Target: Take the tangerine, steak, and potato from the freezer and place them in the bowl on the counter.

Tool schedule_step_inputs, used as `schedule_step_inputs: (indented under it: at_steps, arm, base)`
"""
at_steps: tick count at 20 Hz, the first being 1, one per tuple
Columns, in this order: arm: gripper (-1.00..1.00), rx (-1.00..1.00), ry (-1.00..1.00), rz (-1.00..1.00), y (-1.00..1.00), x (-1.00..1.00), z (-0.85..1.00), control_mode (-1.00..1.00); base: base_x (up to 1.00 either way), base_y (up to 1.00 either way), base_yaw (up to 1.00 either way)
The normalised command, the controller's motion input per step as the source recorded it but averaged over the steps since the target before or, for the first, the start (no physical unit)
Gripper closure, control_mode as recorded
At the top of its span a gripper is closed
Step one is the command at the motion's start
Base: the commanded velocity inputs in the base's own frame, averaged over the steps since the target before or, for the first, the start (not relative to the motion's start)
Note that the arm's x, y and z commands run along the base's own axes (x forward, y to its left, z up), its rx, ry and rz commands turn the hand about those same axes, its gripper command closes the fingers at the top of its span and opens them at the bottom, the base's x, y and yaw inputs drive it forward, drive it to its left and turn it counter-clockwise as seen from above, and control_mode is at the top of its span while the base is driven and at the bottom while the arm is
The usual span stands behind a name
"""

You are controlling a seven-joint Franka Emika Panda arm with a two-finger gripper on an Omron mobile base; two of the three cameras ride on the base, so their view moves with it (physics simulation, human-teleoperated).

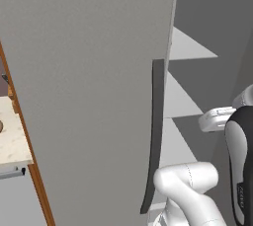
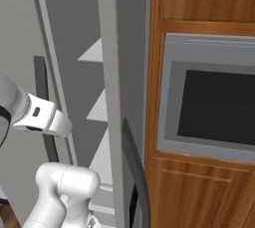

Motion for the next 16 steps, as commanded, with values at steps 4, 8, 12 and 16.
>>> schedule_step_inputs:
  at_steps: [4, 8, 12, 16]
  arm:
    - [-1.00, 0.00, 0.00, 0.00, 0.00, 0.00, 0.00, 1.00]
    - [-1.00, 0.01, -0.02, 0.00, -0.02, 0.09, 0.00, -1.00]
    - [-1.00, 0.00, -0.12, 0.00, 0.03, 0.06, 0.21, -1.00]
    - [-1.00, 0.00, -0.25, 0.00, 0.00, 0.01, 0.38, -1.00]
  base:
    - [0.31, -0.37, 0.00]
    - [0.34, -0.17, 0.02]
    - [0.00, 0.00, 0.00]
    - [0.00, 0.00, 0.00]
